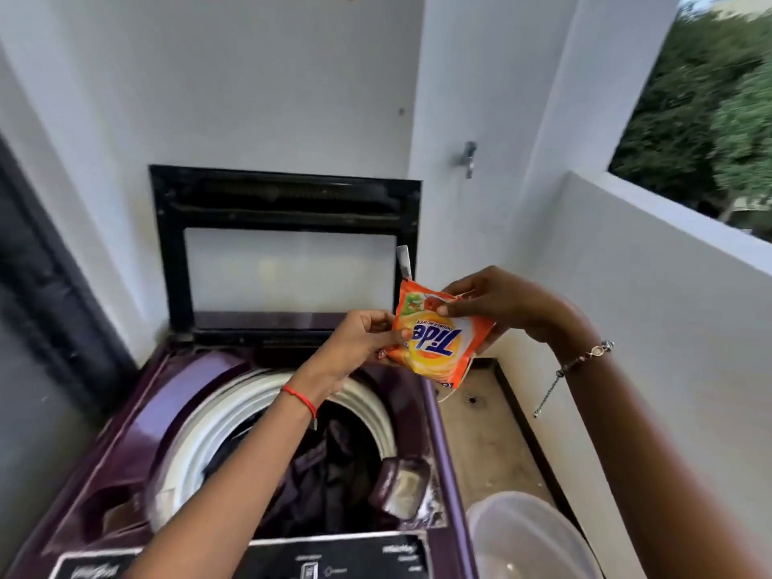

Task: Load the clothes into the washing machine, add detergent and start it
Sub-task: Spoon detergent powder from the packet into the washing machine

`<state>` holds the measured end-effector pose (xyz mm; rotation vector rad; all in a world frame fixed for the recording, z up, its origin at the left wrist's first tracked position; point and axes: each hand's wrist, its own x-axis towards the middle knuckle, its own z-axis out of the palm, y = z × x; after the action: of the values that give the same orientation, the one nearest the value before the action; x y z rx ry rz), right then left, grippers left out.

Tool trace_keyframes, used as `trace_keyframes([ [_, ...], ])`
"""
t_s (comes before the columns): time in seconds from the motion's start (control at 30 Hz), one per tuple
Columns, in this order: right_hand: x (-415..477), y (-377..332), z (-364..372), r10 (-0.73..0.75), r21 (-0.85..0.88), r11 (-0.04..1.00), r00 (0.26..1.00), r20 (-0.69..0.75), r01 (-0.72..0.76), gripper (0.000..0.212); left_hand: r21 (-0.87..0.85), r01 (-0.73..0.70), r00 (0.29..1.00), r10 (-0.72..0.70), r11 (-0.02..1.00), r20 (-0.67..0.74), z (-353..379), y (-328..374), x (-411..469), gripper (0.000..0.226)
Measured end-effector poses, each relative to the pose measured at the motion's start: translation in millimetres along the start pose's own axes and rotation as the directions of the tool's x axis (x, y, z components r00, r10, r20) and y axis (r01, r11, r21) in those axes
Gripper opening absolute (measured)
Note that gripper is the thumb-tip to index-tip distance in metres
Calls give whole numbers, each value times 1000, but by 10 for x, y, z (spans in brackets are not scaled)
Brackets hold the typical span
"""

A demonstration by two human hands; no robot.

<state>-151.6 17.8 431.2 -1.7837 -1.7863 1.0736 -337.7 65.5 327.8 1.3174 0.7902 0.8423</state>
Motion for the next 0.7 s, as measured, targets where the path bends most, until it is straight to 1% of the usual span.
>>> trace_keyframes([
  [0.13,173,-276,465,-44,-27,999,998,42,45,23,-88,30,998,-34,996,-45,-501,-128,-331,3],
  [0.17,195,-337,548,-54,-37,998,997,48,56,22,-115,44,998,-50,992,-46,-599,-161,-397,7],
  [0.27,256,-528,801,-71,-64,995,995,64,75,18,-224,102,994,-107,969,-14,-857,-214,-613,35],
  [0.33,287,-625,936,-72,-68,995,994,80,77,21,-283,162,986,-168,945,2,-984,-263,-702,53],
  [0.4,322,-709,1054,-72,-74,994,992,107,80,23,-343,284,957,-289,895,37,-1119,-339,-767,69],
  [0.47,350,-779,1153,-79,-92,992,988,136,92,25,-407,432,901,-411,805,141,-1222,-431,-828,79],
  [0.5,362,-802,1191,-86,-100,990,985,150,102,25,-440,489,871,-447,753,203,-1244,-467,-857,82],
  [0.57,391,-857,1279,-96,-114,986,978,188,118,23,-528,539,842,-447,657,303,-1273,-518,-915,78],
  [0.63,428,-895,1361,-100,-134,982,970,220,132,20,-614,525,850,-395,590,348,-1293,-560,-936,70],
  [0.7,457,-903,1441,-108,-166,974,965,241,151,19,-657,498,865,-375,566,334,-1279,-587,-934,65],
])
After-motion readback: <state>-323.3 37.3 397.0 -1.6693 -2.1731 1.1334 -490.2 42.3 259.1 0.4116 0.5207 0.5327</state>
